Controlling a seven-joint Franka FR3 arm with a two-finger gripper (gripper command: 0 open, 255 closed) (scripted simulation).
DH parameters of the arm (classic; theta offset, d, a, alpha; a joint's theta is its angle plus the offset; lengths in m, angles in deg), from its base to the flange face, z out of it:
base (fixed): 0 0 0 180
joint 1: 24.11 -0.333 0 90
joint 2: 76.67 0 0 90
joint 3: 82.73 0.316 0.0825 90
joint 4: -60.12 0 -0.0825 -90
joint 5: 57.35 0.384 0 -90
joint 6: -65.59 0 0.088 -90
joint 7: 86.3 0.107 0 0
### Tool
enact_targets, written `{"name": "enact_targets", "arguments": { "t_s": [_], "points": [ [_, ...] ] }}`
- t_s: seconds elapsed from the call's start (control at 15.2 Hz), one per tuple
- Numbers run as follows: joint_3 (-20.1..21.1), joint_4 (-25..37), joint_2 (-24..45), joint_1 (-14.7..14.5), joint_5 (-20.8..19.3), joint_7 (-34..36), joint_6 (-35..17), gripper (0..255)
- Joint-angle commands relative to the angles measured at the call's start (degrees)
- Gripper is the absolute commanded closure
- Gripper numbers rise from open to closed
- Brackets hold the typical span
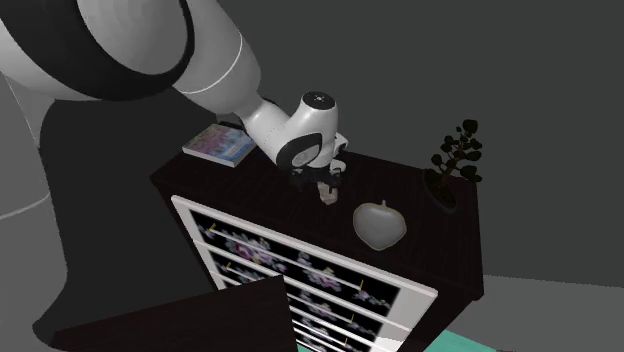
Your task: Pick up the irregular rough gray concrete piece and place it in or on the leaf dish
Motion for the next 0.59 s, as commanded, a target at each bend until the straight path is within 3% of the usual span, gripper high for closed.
{"name": "enact_targets", "arguments": {
  "t_s": [0.0, 0.13, 0.53],
  "points": [
    [1.22, 3.98, 4.11, 2.54, 2.20, -1.56, -0.39, 0],
    [2.25, 7.94, 7.99, 4.85, 3.79, -2.59, -0.68, 0],
    [4.15, 10.70, 12.23, 6.33, 5.44, -3.73, -2.35, 0]
  ]
}}
